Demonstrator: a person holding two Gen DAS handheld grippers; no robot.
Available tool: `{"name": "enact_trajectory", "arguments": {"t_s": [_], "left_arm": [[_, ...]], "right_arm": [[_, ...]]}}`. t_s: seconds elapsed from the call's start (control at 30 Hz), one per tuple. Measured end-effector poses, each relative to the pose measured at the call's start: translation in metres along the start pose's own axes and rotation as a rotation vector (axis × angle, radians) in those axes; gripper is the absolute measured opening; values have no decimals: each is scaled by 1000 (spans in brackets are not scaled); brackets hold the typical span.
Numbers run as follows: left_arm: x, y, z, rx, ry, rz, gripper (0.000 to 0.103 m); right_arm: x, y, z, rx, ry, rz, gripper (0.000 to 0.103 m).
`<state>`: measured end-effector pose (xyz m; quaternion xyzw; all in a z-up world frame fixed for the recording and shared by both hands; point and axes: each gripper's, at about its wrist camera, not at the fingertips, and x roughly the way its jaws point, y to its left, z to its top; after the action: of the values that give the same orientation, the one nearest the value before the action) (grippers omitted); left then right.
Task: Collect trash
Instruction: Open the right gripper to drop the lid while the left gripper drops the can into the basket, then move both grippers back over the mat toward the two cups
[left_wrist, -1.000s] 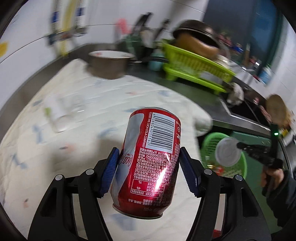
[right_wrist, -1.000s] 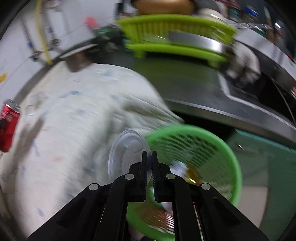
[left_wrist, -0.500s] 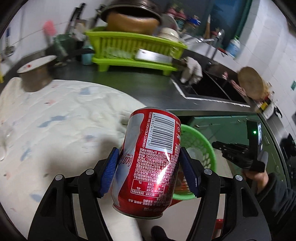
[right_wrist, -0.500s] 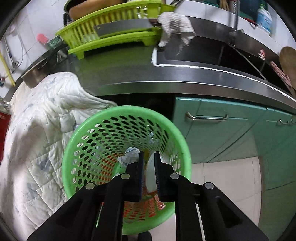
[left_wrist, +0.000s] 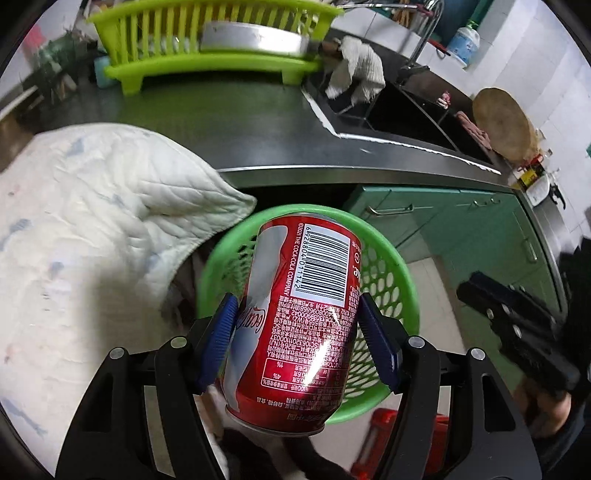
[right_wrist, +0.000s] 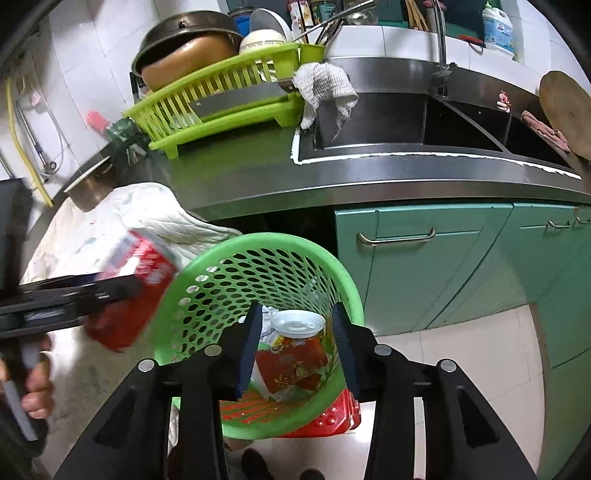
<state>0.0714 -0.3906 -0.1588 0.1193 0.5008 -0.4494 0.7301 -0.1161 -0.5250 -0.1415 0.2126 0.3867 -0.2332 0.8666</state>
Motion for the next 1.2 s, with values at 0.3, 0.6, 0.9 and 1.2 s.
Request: {"name": "enact_trajectory", "arguments": {"t_s": [0.3, 0.6, 0.9, 1.2], "left_arm": [[20, -7, -1, -52, 36, -44, 76], [-26, 23, -4, -89, -49, -31, 76], [-90, 65, -17, -114, -159, 71, 76], [-140, 125, -47, -211, -233, 175, 76]], "right_arm": [[-11, 2, -5, 12, -11, 24, 38], [-14, 16, -2, -2, -25, 47, 39], [-8, 48, 12, -55, -28, 95, 42], [5, 106, 25, -155, -16, 172, 44]]}}
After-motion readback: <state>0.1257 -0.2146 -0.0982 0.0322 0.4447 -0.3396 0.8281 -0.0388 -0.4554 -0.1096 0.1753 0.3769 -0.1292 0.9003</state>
